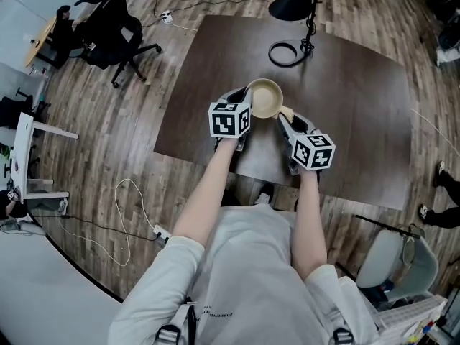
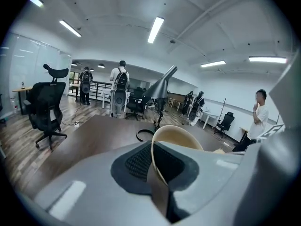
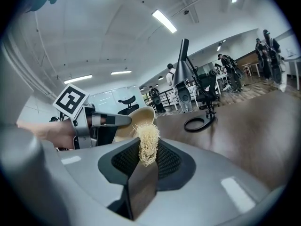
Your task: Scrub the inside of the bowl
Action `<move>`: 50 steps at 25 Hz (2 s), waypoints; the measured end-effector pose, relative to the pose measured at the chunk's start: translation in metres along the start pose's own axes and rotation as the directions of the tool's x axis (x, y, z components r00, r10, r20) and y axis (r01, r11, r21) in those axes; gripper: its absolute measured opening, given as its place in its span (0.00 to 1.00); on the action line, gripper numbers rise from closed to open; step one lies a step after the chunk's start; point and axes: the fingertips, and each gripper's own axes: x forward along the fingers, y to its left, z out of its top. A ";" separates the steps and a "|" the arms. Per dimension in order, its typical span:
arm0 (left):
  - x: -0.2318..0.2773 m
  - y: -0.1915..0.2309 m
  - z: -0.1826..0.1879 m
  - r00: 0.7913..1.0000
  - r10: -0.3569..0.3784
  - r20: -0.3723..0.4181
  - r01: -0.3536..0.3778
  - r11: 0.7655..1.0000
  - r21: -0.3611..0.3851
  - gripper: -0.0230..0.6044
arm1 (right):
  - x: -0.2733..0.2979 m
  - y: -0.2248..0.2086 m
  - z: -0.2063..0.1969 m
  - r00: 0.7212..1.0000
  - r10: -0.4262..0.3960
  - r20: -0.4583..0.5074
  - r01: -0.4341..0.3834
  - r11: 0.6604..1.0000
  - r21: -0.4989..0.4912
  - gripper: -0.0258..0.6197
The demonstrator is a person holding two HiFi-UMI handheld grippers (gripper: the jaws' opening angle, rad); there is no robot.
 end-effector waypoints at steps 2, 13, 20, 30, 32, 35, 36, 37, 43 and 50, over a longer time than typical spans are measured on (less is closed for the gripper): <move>0.004 0.001 0.002 1.000 0.003 -0.004 -0.003 1.000 -0.013 0.06 | 0.002 -0.001 0.001 1.000 -0.009 -0.004 0.008 1.000 -0.019 0.21; 0.018 0.005 0.023 1.000 0.021 0.003 -0.021 0.994 -0.105 0.06 | 0.009 -0.004 0.020 0.998 -0.014 0.053 0.020 0.992 -0.123 0.21; 0.022 0.002 0.024 1.000 -0.018 0.019 0.021 0.981 -0.194 0.06 | 0.011 0.008 0.016 0.996 0.037 0.080 -0.026 0.992 -0.126 0.22; 0.027 -0.025 0.014 0.996 -0.082 0.017 0.084 0.957 -0.278 0.06 | 0.025 0.024 0.000 0.995 0.071 0.071 -0.064 0.993 -0.103 0.22; 0.026 -0.025 0.013 0.996 -0.084 0.017 0.086 0.956 -0.282 0.06 | 0.029 0.026 -0.003 0.995 0.075 0.067 -0.068 0.993 -0.098 0.22; 0.025 -0.026 0.011 0.996 -0.091 0.018 0.093 0.952 -0.290 0.06 | 0.034 0.028 -0.006 0.995 0.080 0.059 -0.074 0.993 -0.094 0.22; 0.024 -0.027 0.010 0.995 -0.095 0.018 0.096 0.952 -0.290 0.06 | 0.034 0.029 -0.007 0.995 0.082 0.056 -0.077 0.993 -0.093 0.22; 0.023 -0.028 0.009 0.995 -0.098 0.017 0.099 0.953 -0.288 0.06 | 0.034 0.030 -0.008 0.995 0.085 0.054 -0.080 0.993 -0.091 0.22; 0.020 -0.029 -0.010 0.995 -0.097 -0.026 0.087 0.964 -0.253 0.06 | 0.014 0.033 -0.024 0.993 0.114 0.043 -0.110 0.991 -0.080 0.22; 0.008 -0.027 -0.037 0.993 -0.103 -0.050 0.087 0.962 -0.260 0.06 | -0.021 -0.003 -0.037 0.997 0.067 0.031 -0.065 0.997 -0.051 0.22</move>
